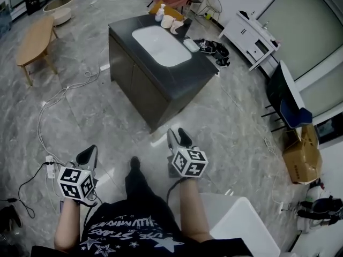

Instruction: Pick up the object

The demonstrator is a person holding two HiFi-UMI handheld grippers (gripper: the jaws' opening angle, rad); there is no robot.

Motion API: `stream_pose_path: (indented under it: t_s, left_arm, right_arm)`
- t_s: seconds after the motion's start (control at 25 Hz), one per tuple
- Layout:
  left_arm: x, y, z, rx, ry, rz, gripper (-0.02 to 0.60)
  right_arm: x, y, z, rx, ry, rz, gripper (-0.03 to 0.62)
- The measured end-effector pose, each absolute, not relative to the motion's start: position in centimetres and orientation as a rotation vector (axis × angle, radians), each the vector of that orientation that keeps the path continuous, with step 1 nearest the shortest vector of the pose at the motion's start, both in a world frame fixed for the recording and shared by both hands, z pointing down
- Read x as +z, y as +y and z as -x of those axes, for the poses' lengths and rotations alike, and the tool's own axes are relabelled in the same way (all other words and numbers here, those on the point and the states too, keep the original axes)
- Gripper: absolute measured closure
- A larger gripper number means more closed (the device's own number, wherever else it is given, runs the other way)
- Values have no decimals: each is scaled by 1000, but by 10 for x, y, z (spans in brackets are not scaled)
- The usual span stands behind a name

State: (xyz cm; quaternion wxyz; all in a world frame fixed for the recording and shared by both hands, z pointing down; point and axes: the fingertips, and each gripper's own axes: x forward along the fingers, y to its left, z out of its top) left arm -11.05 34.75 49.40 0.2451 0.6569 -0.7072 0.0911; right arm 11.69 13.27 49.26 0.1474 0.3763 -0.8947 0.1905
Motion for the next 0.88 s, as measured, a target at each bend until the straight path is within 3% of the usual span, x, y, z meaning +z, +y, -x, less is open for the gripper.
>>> stream_pose_path:
  t_s: [0.44,0.88]
  left_arm:
    - [486,163,129,299,-1910,-1815,572]
    - [489,56,135,305,-1868,-1865,572]
  right_arm:
    - [493,-49,-100,594,-2573,-1090,404]
    - [499,-134,-91,622,-2563,-1098,404]
